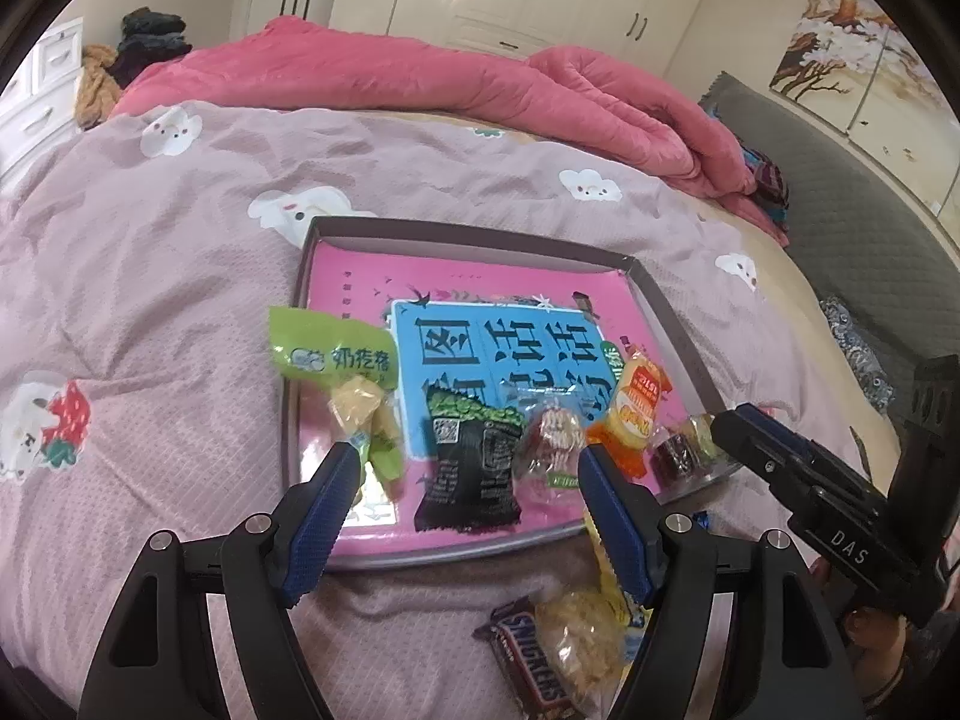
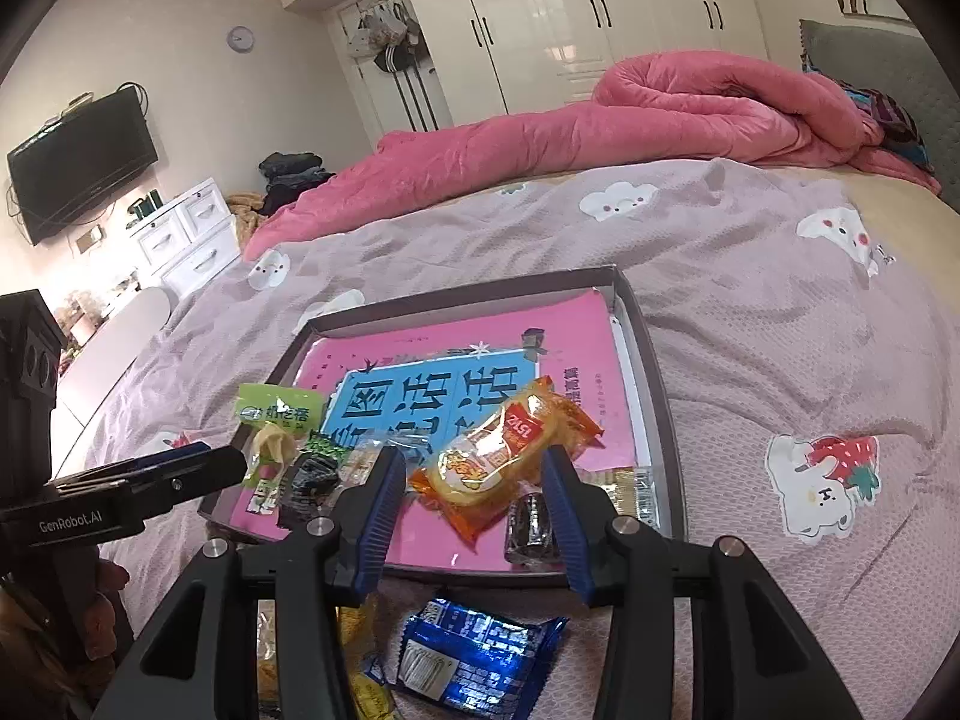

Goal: Organize snacks
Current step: 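Withdraw both tools from the tray toward the snacks on the bedspread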

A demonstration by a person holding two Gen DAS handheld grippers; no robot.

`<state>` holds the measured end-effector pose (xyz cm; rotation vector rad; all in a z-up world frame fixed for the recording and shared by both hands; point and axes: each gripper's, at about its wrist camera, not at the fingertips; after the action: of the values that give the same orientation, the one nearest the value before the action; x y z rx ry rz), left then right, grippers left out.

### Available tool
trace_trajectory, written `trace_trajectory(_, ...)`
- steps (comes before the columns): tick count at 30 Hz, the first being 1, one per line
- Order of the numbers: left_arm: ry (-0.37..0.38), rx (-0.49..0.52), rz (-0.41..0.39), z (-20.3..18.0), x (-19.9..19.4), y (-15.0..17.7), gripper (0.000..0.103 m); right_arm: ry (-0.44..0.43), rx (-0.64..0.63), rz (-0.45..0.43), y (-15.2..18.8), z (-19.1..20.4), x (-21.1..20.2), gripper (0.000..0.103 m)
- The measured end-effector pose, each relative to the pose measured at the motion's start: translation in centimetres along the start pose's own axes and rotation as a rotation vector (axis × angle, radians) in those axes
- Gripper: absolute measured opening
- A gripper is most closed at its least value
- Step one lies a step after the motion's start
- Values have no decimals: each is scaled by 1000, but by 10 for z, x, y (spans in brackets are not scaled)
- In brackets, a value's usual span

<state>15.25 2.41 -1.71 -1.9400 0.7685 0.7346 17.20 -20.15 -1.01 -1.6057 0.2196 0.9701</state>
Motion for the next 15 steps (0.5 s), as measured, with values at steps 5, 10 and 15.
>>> trace_trajectory(5,-11,-4,0,3,-7,3,76,-8,-12,-8,-1,5,-4,47)
trace_trajectory(10,-14,3,-3,2,-15,8,76,-20,-23,-16,-1,9,-9,47)
trace_trajectory(15,-21,20,-1,-3,-20,14,76,-35,-32,-24,0,13,-16,47)
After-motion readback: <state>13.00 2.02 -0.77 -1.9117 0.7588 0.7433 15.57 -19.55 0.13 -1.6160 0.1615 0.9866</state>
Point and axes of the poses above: each gripper's, at about its wrist camera, not at the fingertips, and x roughly the way its jaws point, z to its left, y to its underside, and after that the axes turned 12 degrees about -x, right-handed
